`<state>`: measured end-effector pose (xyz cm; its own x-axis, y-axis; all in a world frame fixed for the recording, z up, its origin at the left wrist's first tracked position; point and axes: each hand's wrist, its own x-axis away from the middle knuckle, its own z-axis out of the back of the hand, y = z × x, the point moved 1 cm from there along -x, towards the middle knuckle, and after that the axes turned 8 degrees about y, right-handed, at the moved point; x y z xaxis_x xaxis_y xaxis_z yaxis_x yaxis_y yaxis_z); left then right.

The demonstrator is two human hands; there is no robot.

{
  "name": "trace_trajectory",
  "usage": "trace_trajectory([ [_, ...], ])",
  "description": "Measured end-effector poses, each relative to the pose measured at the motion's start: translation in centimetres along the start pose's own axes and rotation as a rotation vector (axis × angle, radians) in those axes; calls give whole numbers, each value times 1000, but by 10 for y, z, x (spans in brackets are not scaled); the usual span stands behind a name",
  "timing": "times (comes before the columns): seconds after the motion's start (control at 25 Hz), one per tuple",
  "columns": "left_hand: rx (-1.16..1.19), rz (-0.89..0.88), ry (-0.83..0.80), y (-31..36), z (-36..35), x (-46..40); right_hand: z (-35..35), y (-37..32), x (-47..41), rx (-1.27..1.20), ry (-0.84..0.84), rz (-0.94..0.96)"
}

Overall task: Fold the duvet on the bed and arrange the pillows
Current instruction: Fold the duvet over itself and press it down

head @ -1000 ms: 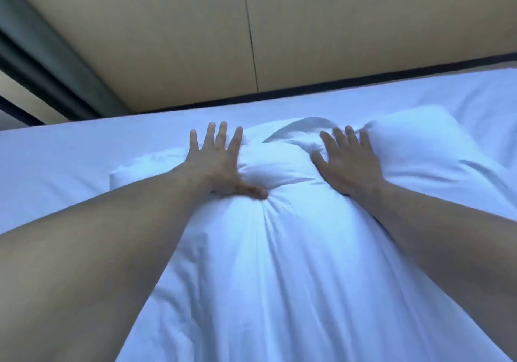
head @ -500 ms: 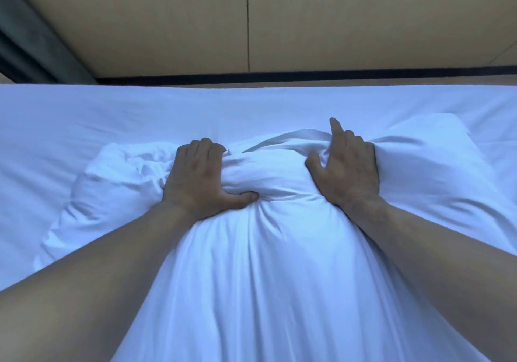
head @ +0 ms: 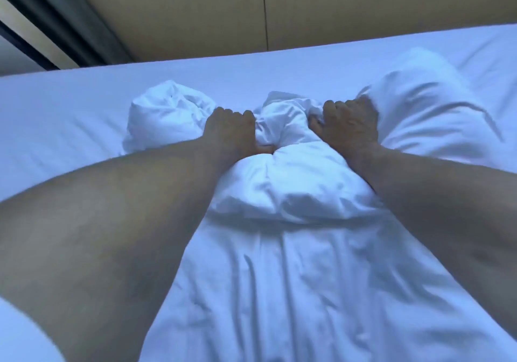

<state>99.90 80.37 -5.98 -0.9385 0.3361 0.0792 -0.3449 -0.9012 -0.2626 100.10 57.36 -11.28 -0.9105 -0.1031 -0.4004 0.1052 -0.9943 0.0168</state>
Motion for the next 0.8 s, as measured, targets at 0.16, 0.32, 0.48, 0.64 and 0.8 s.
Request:
trace_trajectory([
  [0.16, -40, -73, -35, 13, 80, 92, 110, -16, 49, -62, -192, -29],
  [0.32, 91, -127, -215, 36, 164, 226, 246, -15, 110, -58, -691, 75],
  [0.48, 179, -193, -277, 77, 242, 417, 426, -26, 236, -7, -996, 174],
  [0.64, 218, -206, -222, 107, 275, 582, 528, -54, 379, -48, -968, 77],
  [0.8, 223, -194, -66, 99, 322, 684, 631, -81, 465, -106, -719, 43],
])
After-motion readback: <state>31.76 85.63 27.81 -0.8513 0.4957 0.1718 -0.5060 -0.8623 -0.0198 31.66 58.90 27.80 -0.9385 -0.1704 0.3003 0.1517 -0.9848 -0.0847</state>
